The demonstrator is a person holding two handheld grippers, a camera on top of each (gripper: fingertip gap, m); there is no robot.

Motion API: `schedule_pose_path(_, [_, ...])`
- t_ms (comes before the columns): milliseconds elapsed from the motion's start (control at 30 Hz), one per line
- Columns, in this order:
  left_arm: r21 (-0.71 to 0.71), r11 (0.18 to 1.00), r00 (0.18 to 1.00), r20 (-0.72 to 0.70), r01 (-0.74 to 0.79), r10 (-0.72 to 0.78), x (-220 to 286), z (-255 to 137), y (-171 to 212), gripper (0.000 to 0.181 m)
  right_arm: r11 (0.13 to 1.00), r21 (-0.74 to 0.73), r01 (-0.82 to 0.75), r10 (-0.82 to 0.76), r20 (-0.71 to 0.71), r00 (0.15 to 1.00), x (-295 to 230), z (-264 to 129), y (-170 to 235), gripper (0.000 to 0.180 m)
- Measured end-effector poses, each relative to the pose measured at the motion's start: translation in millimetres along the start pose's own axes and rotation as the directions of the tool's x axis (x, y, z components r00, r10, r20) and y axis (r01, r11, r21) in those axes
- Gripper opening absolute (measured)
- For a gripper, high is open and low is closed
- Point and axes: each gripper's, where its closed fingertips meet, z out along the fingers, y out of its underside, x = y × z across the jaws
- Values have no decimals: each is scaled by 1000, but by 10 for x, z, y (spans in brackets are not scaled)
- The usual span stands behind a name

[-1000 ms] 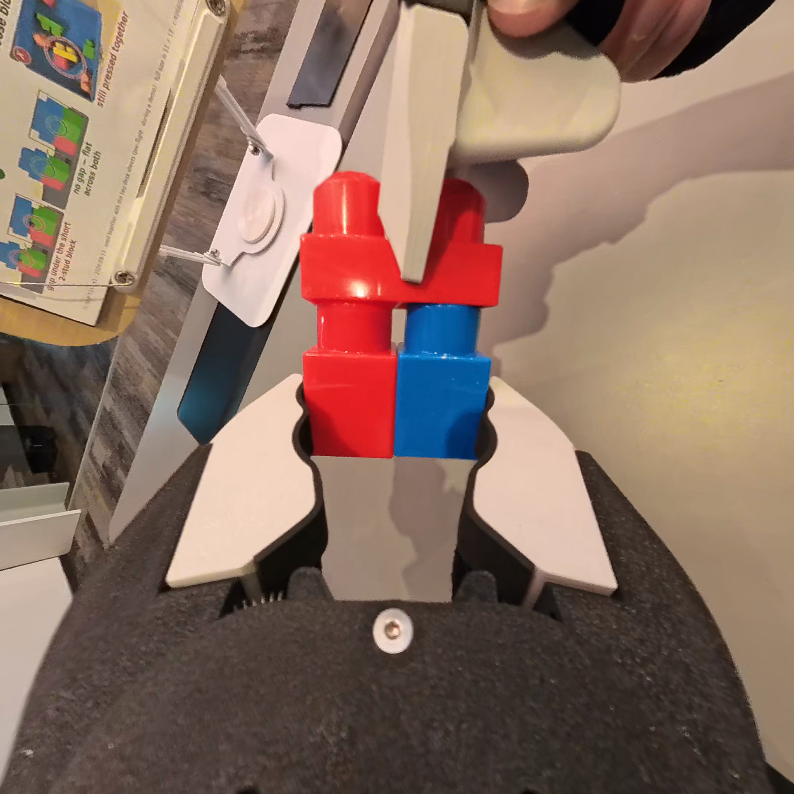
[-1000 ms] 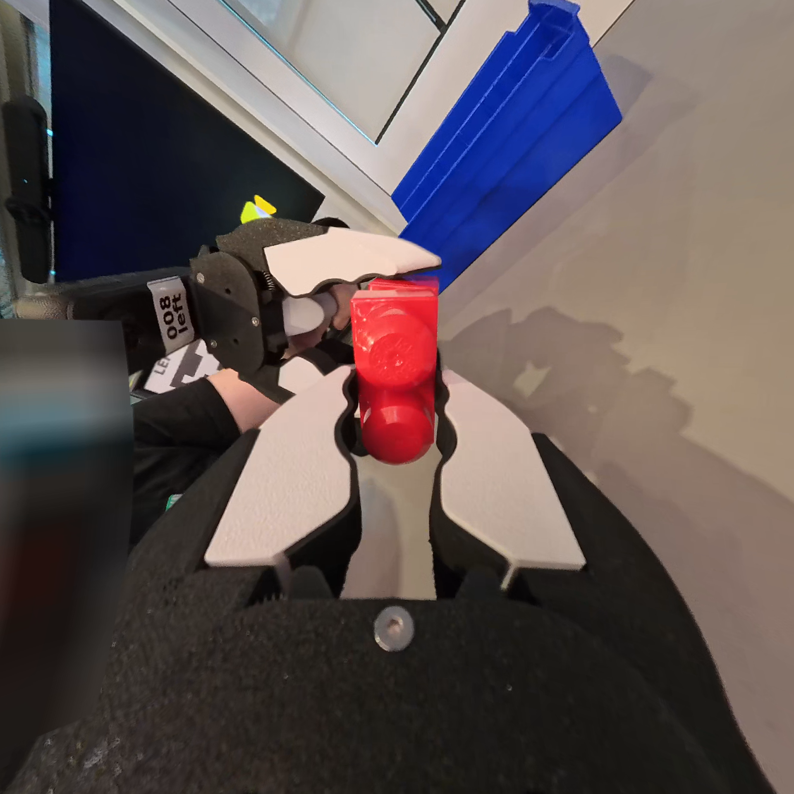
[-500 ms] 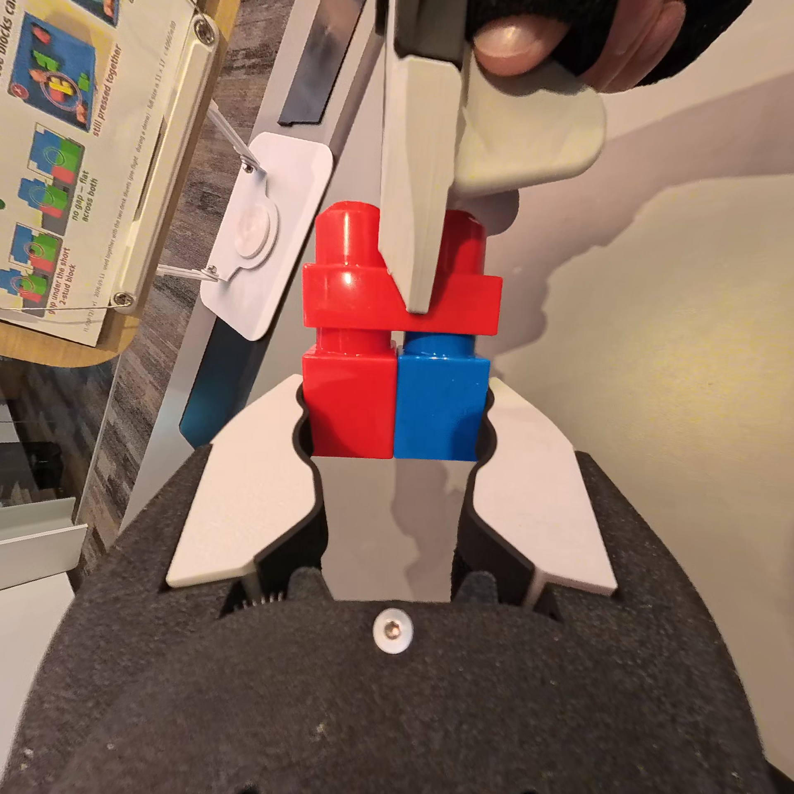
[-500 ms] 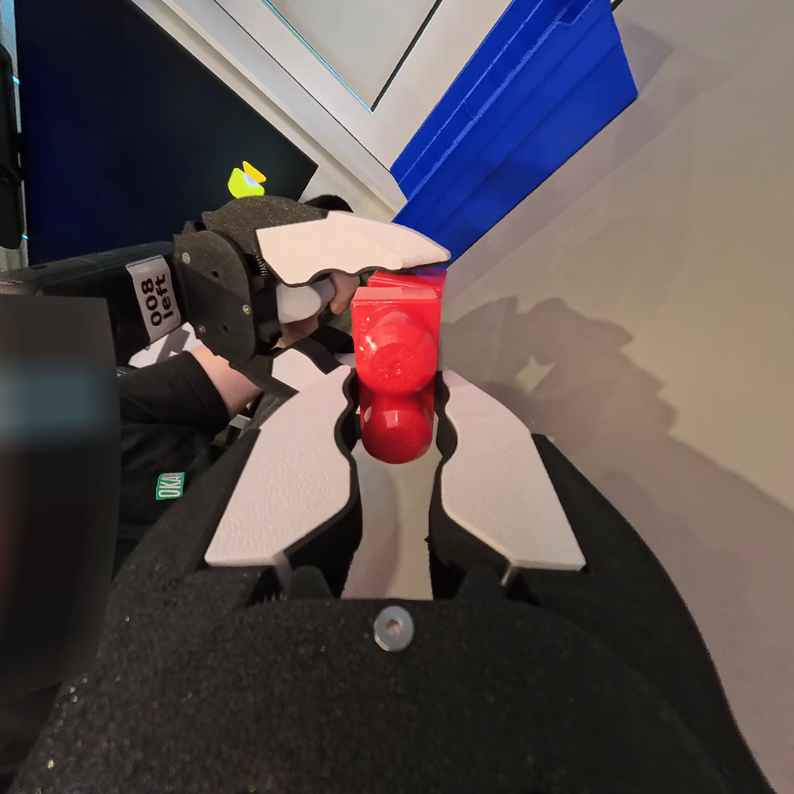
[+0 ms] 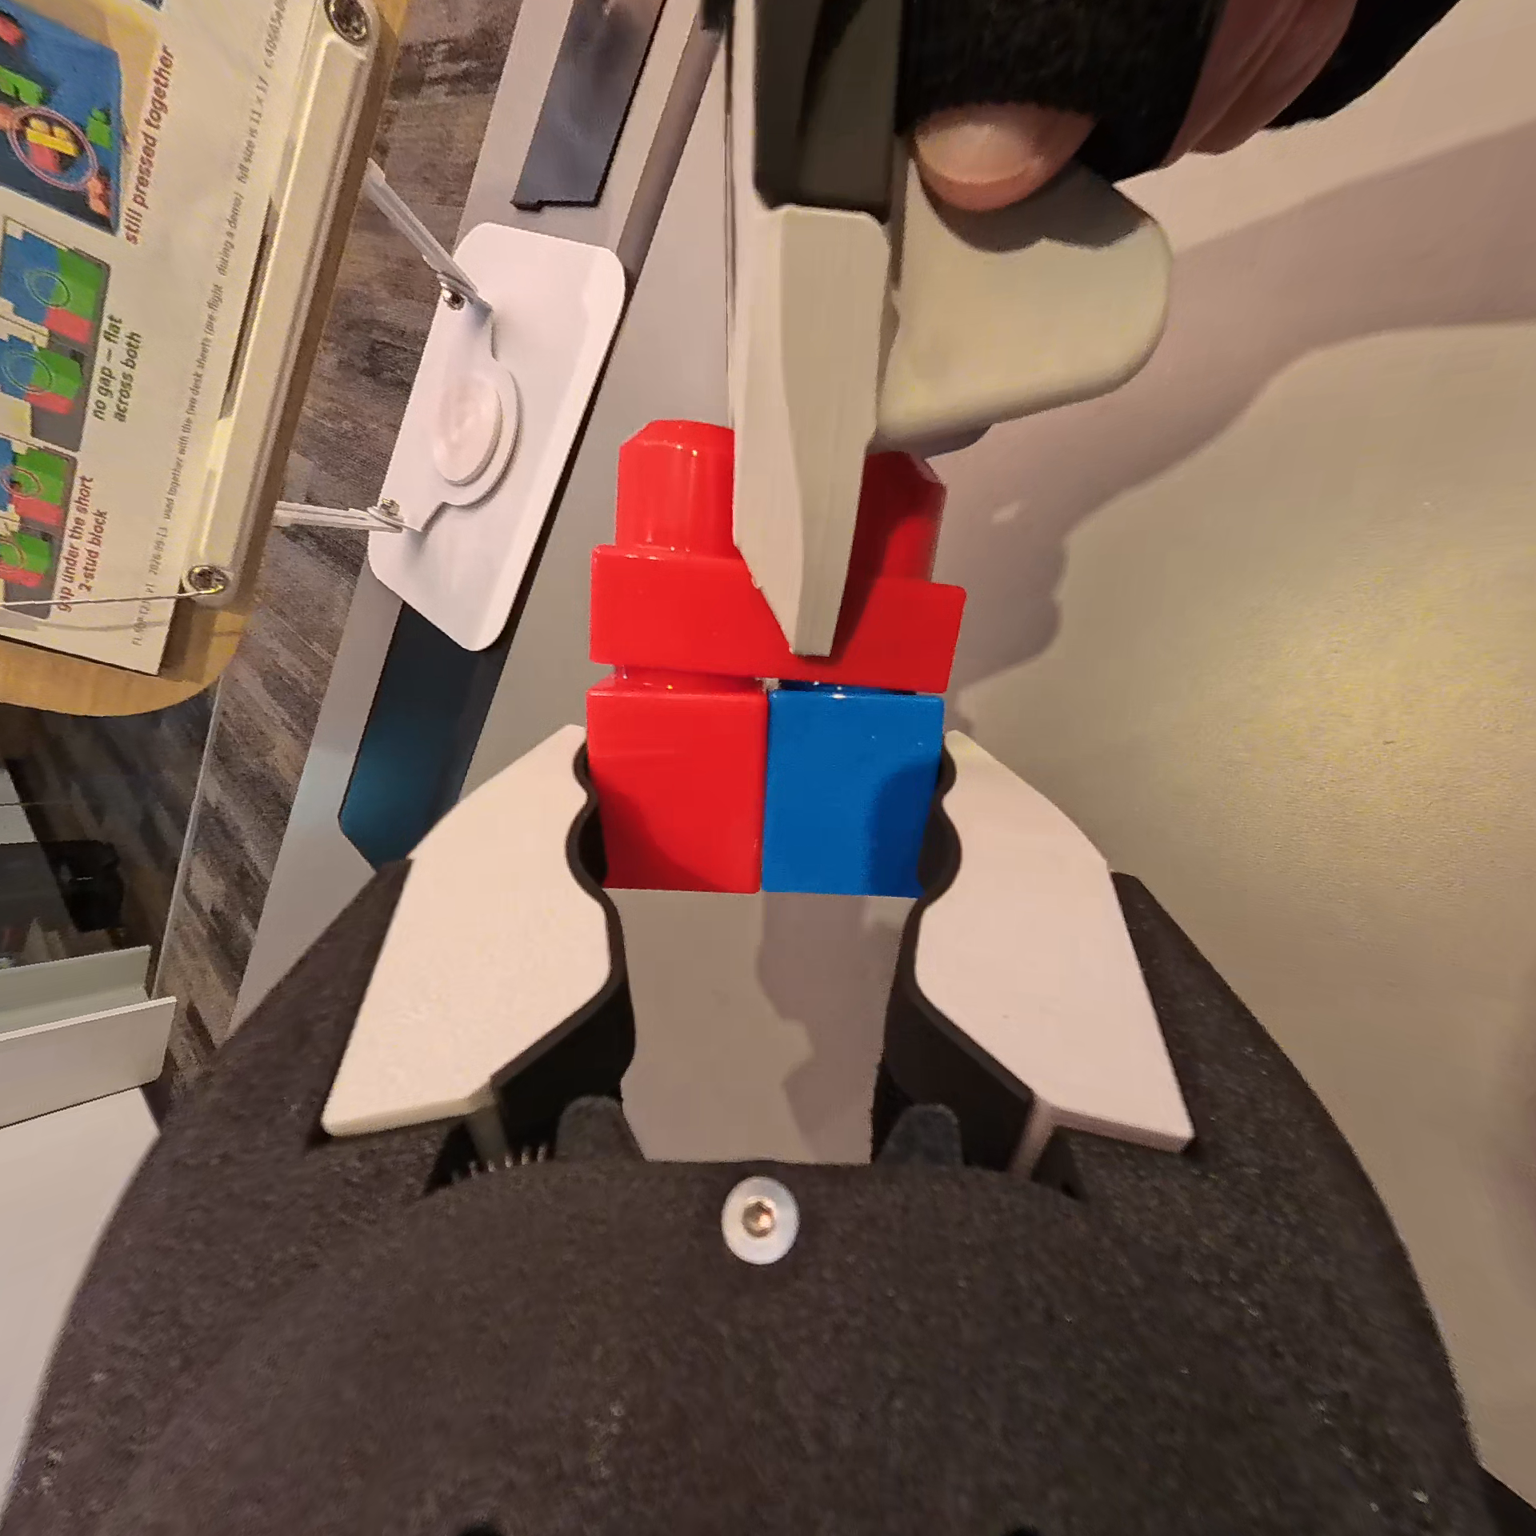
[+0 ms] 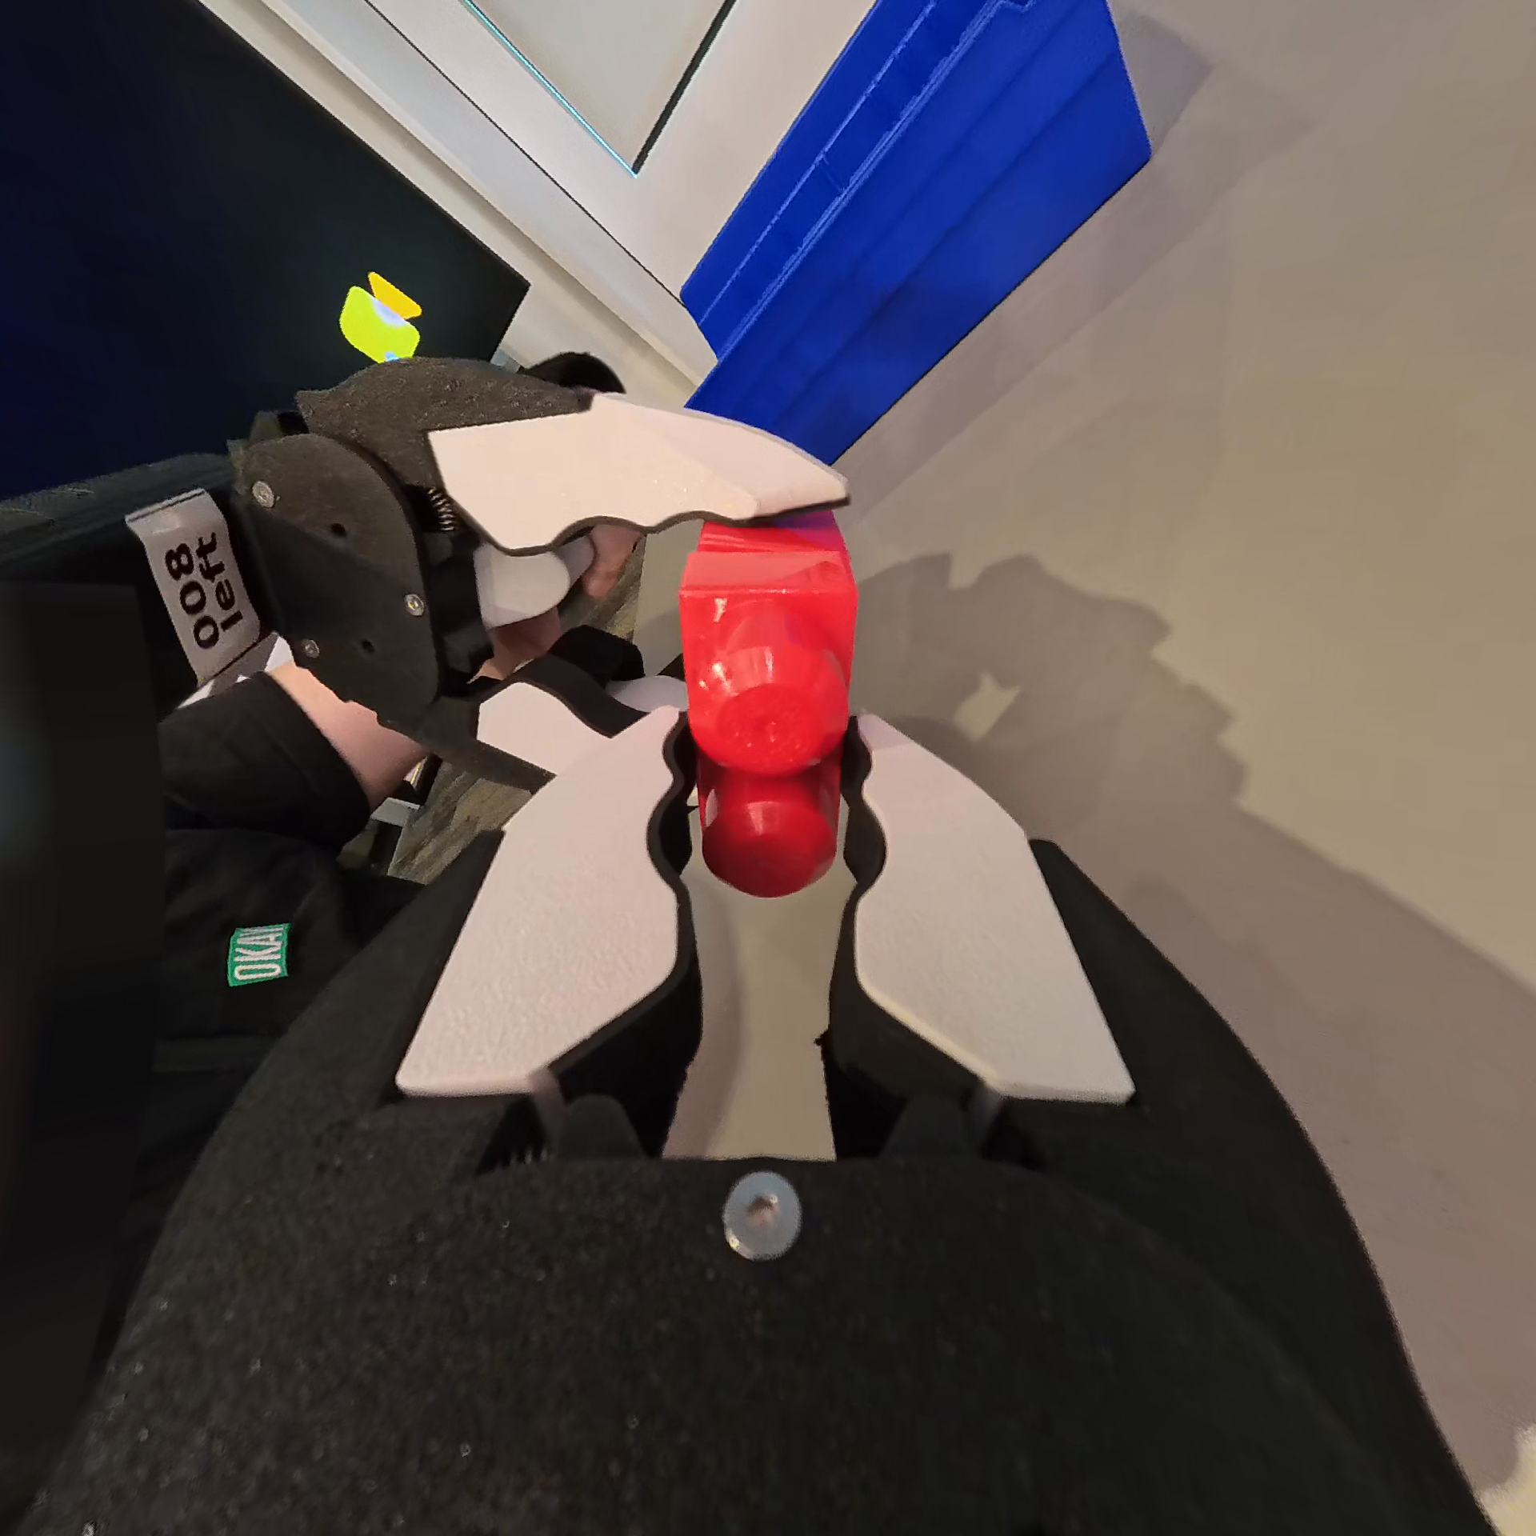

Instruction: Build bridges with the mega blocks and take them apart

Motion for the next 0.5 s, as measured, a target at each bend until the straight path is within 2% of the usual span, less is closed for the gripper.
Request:
schedule_pose_path(400, [-78,995,998,-8,-68,68,67,117,156,74,997,-77,-3,-3,-68,998,127,94,120,34])
schedule_pose_path(500, [-38,997,998,-7,-60,60,31,99,112,74,999,-37,-20,18,-42,999,114,73,71,34])
